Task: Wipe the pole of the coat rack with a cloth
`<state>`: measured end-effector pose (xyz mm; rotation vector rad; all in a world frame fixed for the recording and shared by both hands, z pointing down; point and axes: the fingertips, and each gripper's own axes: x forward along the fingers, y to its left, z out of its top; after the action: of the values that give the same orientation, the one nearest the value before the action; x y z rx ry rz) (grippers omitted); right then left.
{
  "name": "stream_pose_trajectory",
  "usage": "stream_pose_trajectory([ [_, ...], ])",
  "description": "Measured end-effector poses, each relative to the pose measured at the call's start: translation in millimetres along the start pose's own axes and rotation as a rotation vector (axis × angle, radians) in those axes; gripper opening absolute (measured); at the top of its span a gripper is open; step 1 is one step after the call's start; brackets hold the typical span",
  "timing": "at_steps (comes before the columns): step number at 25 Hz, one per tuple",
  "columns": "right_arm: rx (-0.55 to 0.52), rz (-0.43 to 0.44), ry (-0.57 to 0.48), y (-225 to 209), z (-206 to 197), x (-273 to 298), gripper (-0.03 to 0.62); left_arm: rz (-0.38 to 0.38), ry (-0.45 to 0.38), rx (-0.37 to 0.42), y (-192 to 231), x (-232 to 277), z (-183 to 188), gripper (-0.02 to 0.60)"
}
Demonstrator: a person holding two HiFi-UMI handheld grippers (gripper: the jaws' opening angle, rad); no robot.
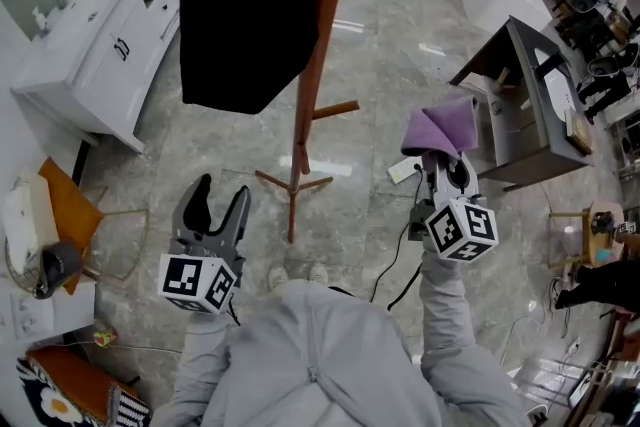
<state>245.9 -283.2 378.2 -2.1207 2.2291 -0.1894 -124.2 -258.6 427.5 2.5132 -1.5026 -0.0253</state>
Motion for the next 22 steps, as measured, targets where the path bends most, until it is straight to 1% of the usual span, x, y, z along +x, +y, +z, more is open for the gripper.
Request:
stream_pose_trajectory([
  [1, 0.0, 0.019, 0.003, 2.5, -2.7, -4.3, 0.057, -0.003, 0.0, 0.0, -1.4, 0.0, -0.1, 0.308],
  [3, -0.008, 0.09, 0.013, 14.2, -8.8, -12.2, 0.057, -0.006, 0.003, 0.0, -4.2, -0.4, -0.5, 0.308],
  [7, -0.078, 0.288, 0.037, 53.4, -22.9, -25.7, 0.057, 0.0, 0.005, 0.001, -7.1, -5.6, -2.9, 0.308],
  [9, -0.128, 0.402, 0.043, 79.8, -25.3, -30.2, 0.057, 0.009, 0.004, 0.001, -6.1, -9.4, -3.5, 0.308],
  [13, -0.266, 0.67, 0.048, 138.0, -30.6, -38.4, 0.057, 0.038, 0.004, -0.001, -1.5, -18.5, -3.6, 0.308],
  [16, -0.387, 0.842, 0.09, 171.5, -43.1, -42.7, 0.057, 0.068, 0.0, 0.001, 2.5, -26.6, -2.7, 0.308],
  [19, -0.48, 0.952, 0.127, 195.9, -53.6, -37.9, 0.057, 0.104, -0.006, 0.004, 8.9, -37.1, -0.9, 0.308],
  [22, -0.544, 1.027, 0.126, 213.3, -59.8, -25.4, 0.057, 0.147, -0.01, 0.001, 17.8, -49.2, -1.3, 0.308],
])
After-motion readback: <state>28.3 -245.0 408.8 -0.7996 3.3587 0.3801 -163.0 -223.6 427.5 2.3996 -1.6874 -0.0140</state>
